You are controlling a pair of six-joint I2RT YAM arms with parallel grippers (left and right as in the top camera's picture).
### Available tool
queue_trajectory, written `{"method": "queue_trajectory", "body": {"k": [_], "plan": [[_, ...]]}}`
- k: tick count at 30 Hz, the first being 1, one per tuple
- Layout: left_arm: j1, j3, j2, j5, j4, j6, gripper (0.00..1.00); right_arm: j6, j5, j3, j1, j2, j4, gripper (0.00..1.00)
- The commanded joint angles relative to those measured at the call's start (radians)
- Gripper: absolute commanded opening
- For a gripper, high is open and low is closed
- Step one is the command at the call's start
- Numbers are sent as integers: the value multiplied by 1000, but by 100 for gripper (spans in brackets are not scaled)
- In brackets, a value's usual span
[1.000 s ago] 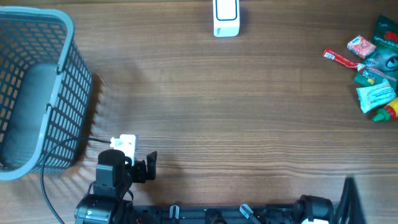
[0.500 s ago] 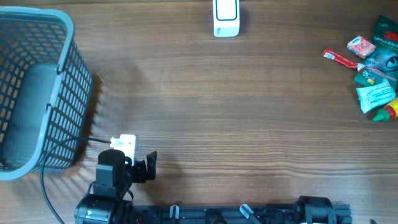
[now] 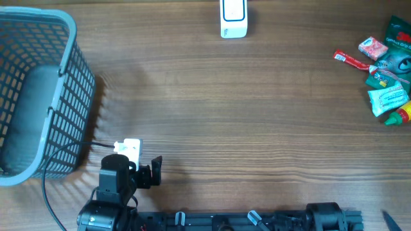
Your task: Scan the item barcode
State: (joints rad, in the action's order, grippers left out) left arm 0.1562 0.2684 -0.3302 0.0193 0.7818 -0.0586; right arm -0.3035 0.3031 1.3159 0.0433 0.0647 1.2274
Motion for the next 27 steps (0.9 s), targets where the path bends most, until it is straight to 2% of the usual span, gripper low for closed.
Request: {"method": "queue_trajectory", "body": {"k": [1,7,11,13,21,27], "plan": [[5,-1,1,-10,-3,-2,100,21,141,-195,2,-19,-171,100],[5,-1,1,-10,-3,-2,100,155,177,-584,2,-16,-584,100],[5,-1,1,-10,-3,-2,100,146,175,-802,2,-13,-756,100],[5,-1,1,-10,-3,-2,100,149,212,-921,3,-13,-920,100],[5,-1,1,-10,-3,-2,100,146,182,-1118,2,-13,-1283,100],[5,-1,1,-10,-3,-2,100,150,141,-1131,3,-14,-1302,100]]}}
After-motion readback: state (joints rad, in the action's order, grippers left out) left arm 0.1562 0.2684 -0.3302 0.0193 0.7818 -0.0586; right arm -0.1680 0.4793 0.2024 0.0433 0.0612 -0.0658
